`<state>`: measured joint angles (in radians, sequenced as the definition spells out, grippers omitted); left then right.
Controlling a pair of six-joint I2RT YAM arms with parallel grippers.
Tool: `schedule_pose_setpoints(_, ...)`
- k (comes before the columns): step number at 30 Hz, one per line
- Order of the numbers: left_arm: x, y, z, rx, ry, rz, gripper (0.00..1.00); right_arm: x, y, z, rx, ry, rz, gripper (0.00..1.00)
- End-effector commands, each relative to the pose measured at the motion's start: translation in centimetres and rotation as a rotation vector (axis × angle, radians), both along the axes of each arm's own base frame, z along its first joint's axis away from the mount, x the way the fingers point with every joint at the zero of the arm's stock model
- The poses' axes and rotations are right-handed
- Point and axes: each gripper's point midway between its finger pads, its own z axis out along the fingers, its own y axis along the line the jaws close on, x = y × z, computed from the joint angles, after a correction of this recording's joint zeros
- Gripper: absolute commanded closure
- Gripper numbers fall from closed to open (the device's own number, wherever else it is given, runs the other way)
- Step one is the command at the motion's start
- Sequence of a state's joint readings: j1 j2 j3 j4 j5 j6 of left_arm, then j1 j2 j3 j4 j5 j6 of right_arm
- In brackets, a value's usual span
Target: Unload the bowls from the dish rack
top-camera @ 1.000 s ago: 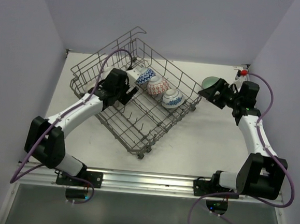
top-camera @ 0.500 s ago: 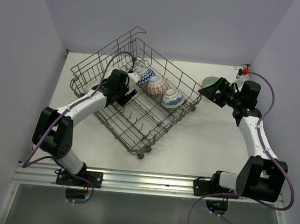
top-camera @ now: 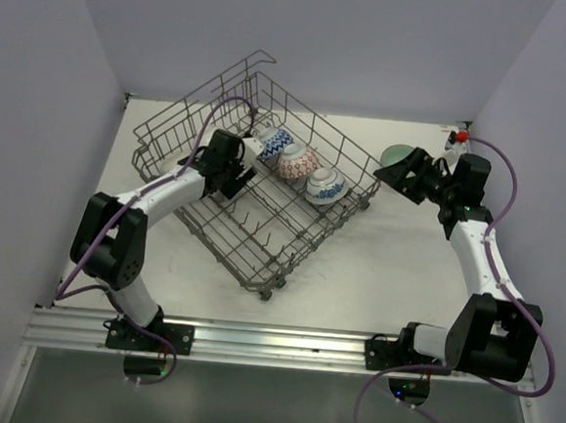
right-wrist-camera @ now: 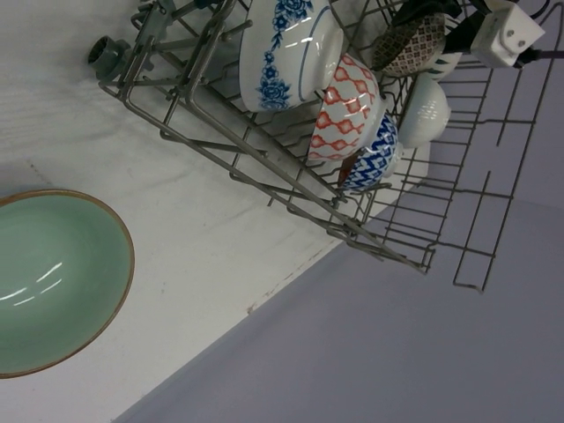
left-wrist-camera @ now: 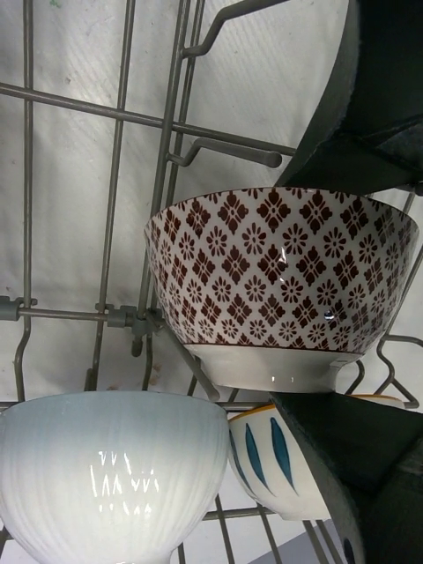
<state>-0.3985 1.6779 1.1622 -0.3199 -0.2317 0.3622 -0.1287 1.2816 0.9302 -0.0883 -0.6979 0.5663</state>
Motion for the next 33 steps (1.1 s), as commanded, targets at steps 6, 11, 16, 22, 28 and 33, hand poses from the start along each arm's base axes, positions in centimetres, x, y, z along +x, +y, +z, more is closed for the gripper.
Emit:
schedule_pose_setpoints(6, 1.8, 0.0, 3.2, -0.037, -0.095, 0.041, 0.52, 0.3, 0.0, 0.5, -0.008, -0.029, -0.007, 0.2)
schedule_pose_setpoints(11, 1.7, 0.5, 5.2, -0.05, -0.16, 0.075, 0.73, 0.3, 0.0, 0.7, -0.011, -0.028, -0.009, 0.2)
schedule_pose_setpoints(16, 1.3, 0.4, 8.0, -0.051, -0.224, 0.087, 0.8, 0.4, 0.0, 0.7, -0.01, -0.023, -0.009, 0.2)
schedule_pose_setpoints(22, 0.5, -0.5, 11.2, -0.026, -0.293, 0.084, 0.8, 0.2, 0.0, 0.8, -0.011, -0.016, -0.01, 0.2)
schedule_pose_setpoints(28, -0.2, -2.9, 15.2, -0.015, -0.361, 0.056, 0.8, 0.0, -0.1, 1.2, -0.028, -0.015, -0.01, 0.2)
schedule_pose_setpoints(33, -0.8, -2.7, 14.5, -0.007, -0.352, 0.059, 0.8, -0.2, -0.1, 1.1, -0.029, -0.006, -0.009, 0.2)
